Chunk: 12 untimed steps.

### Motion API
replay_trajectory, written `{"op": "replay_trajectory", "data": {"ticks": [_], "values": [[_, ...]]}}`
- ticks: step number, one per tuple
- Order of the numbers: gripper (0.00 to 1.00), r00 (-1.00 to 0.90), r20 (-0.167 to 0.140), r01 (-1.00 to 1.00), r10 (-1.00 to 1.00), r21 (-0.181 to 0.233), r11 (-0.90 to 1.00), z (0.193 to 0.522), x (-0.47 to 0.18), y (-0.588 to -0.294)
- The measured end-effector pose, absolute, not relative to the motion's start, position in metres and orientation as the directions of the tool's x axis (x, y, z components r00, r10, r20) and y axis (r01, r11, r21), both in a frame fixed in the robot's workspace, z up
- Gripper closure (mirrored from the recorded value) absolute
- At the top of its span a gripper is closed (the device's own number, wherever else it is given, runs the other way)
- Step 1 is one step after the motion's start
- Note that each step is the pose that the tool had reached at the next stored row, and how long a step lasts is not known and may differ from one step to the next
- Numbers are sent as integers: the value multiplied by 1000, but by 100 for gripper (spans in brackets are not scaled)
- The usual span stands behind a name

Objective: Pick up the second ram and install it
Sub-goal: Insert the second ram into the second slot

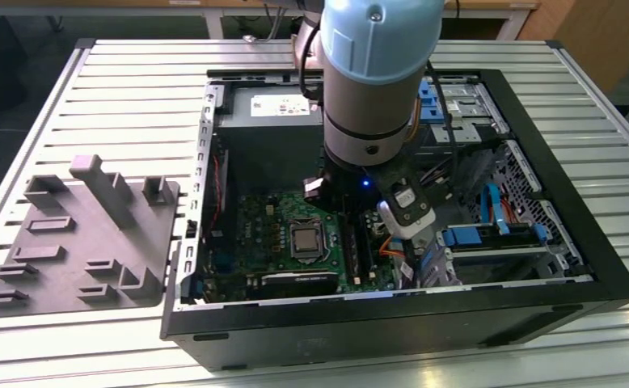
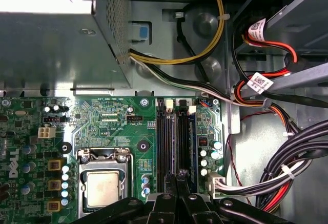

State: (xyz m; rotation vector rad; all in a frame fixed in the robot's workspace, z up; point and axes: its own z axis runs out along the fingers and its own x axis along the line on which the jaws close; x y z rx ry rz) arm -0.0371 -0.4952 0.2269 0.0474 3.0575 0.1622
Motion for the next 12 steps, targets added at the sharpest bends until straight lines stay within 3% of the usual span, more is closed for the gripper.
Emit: {"op": "replay_trajectory", "data": {"ticks": [12], "values": [[88, -996, -78, 27, 35, 105, 994, 228, -37, -495]]}}
